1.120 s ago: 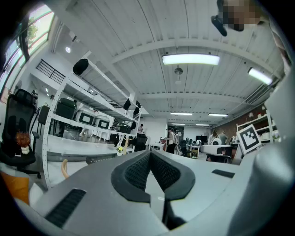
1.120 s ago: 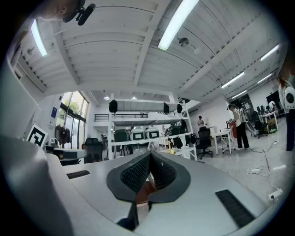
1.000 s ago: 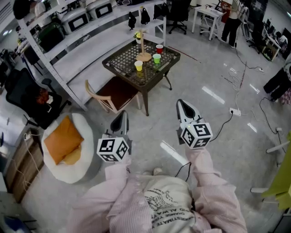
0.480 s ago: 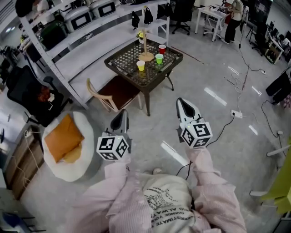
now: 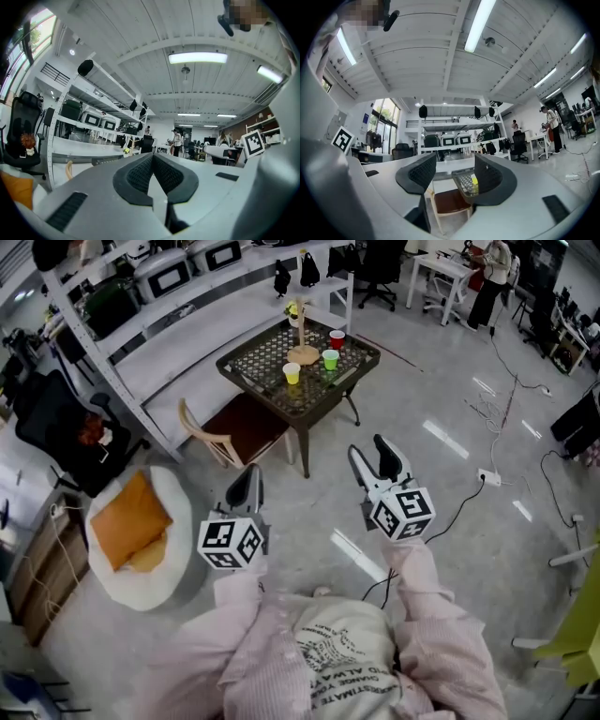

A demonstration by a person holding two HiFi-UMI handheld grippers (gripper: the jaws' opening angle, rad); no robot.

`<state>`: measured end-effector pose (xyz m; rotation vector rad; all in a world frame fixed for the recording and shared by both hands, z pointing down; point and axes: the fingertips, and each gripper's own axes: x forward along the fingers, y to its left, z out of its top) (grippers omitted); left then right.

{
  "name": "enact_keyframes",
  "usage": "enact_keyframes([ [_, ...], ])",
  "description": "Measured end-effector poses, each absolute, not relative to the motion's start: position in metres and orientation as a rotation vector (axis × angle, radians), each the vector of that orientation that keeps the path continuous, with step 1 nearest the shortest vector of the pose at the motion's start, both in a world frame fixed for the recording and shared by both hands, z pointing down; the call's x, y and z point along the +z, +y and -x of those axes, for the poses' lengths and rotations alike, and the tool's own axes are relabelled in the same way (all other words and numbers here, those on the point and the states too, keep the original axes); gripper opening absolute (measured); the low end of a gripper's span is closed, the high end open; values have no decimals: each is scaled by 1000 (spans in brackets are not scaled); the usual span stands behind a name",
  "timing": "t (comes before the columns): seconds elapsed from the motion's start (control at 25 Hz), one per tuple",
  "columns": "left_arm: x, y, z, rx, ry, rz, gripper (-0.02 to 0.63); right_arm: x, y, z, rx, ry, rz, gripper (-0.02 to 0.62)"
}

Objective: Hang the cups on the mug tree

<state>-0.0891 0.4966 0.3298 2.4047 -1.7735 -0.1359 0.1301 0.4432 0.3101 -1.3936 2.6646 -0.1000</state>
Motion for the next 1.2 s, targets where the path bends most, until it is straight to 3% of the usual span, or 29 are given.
enact_keyframes([
  [0.24, 333, 492, 83, -135, -1771, -2395, -2, 324, 433, -133, -72, 2713, 1434, 265],
  [0.76, 351, 485, 89, -129, -1800, -2320, -2, 343, 400, -132, -134, 2716, 1442, 265],
  [1.2, 368, 401, 108, -126, -1792, -2283, -2, 369, 319, -108, -197, 2762, 1437, 265],
])
